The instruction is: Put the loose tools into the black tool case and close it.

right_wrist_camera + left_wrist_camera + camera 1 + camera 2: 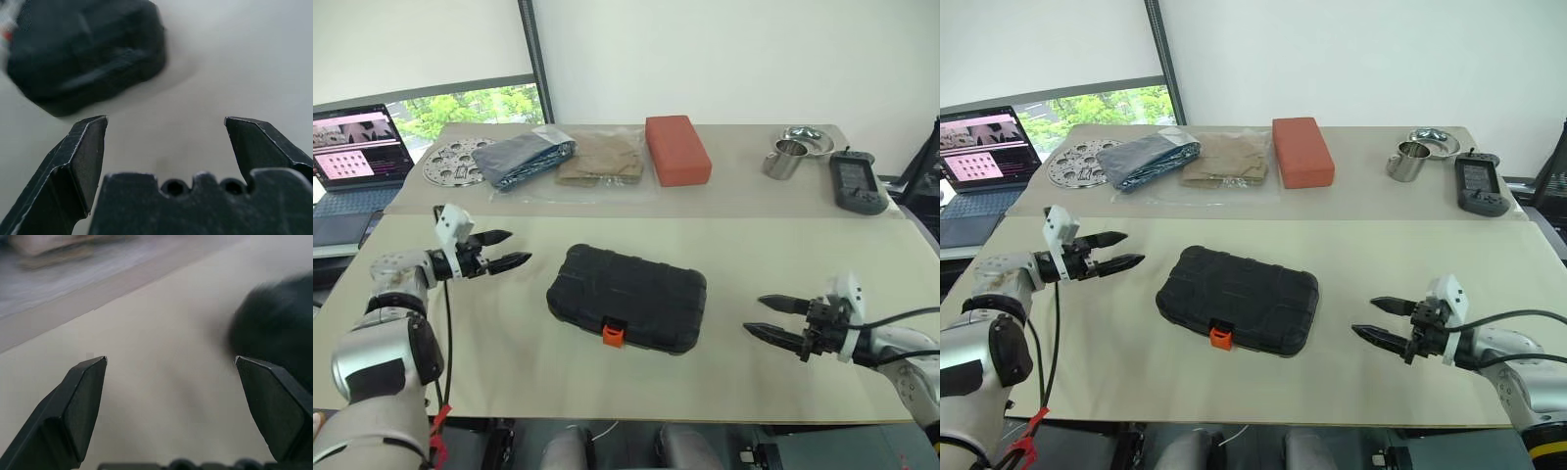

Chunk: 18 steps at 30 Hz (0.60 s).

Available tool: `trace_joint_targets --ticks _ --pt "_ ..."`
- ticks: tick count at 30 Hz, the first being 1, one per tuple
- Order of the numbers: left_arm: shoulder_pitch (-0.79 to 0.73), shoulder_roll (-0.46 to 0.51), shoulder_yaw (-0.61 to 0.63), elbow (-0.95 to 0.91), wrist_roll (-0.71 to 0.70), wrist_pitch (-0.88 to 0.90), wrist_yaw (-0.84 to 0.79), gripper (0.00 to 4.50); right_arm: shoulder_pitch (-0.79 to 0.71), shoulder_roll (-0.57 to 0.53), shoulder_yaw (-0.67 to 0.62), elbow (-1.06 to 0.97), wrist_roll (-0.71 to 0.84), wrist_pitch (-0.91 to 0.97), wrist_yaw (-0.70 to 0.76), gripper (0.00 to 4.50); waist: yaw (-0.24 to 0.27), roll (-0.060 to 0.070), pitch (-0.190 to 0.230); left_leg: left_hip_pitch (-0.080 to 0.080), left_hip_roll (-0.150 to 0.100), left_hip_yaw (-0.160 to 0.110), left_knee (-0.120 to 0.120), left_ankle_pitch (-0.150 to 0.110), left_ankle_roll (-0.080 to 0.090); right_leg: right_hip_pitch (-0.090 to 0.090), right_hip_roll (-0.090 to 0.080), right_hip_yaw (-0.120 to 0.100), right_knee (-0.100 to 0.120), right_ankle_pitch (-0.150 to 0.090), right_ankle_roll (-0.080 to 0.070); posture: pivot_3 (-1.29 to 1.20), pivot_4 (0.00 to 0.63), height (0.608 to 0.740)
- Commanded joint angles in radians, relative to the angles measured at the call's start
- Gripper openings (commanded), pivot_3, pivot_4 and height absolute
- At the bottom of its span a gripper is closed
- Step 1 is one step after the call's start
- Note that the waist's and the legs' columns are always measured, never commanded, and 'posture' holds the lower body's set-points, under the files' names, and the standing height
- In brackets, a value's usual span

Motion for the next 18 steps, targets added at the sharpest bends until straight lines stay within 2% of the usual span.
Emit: trace_joint_targets --ticks 1,4,7,8,9,10,12,18 --pt "0.014 0.001 -0.043 -0.134 -0.068 0.314 -0.115 4.5 -0.026 0.002 -0.048 -0.105 0.072 0.171 -0.05 3.75 -0.006 0.0 0.0 0.0 0.001 -0.001 0.0 0.0 0.0 0.0 0.001 0.0 0.0 0.0 0.0 0.0 0.15 0.74" --pt "0.066 -0.017 -0.123 -0.221 -0.039 0.343 -0.125 4.5 -0.054 0.038 -0.022 -0.13 0.016 0.208 -0.092 2.69 -0.006 0.0 0.0 0.001 0.001 -0.004 0.001 0.0 0.0 0.0 0.002 0.0 0.0 0.0 0.0 0.0 0.15 0.74" --pt "0.089 -0.033 -0.198 -0.252 -0.011 0.358 -0.115 3.83 -0.086 0.073 0.009 -0.143 -0.04 0.226 -0.111 1.68 0.0 0.0 0.0 0.0 0.0 -0.006 0.004 0.001 -0.001 0.0 0.002 0.001 0.0 0.0 0.0 0.0 0.15 0.74" --pt "0.088 -0.035 -0.218 -0.251 -0.007 0.374 -0.117 3.53 -0.092 0.08 0.018 -0.145 -0.055 0.229 -0.108 1.44 0.003 0.0 0.0 -0.001 0.0 -0.006 0.005 0.001 -0.001 0.0 0.002 0.001 0.0 0.0 0.0 0.0 0.15 0.74" --pt "0.089 -0.036 -0.23 -0.252 -0.008 0.383 -0.119 3.07 -0.095 0.086 0.021 -0.147 -0.068 0.232 -0.103 0.96 0.004 0.0 0.0 -0.002 -0.001 -0.007 0.006 0.001 -0.001 0.0 0.002 0.002 0.0 0.0 0.0 0.0 0.15 0.74" --pt "0.094 -0.037 -0.251 -0.252 -0.004 0.376 -0.123 2.8 -0.1 0.096 0.025 -0.147 -0.08 0.235 -0.105 0.68 0.005 -0.001 0.0 -0.003 -0.001 -0.008 0.006 0.001 -0.001 0.0 0.002 0.002 0.0 0.0 0.0 0.0 0.15 0.74" --pt "0.117 -0.043 -0.308 -0.269 -0.012 0.358 -0.127 2.0 -0.113 0.119 0.039 -0.147 -0.108 0.235 -0.116 0.01 0.009 0.0 0.0 -0.006 -0.002 -0.01 0.007 0.001 -0.001 0.0 0.002 0.002 -0.001 0.0 0.0 0.0 0.15 0.74" --pt "0.157 -0.076 -0.37 -0.385 -0.152 0.398 -0.127 0.02 -0.143 0.177 0.035 -0.141 -0.159 0.24 -0.135 0.0 0.021 0.001 -0.001 -0.012 -0.003 -0.015 0.008 0.001 0.0 -0.002 0.003 0.002 -0.002 0.0 0.0 0.0 0.15 0.74"
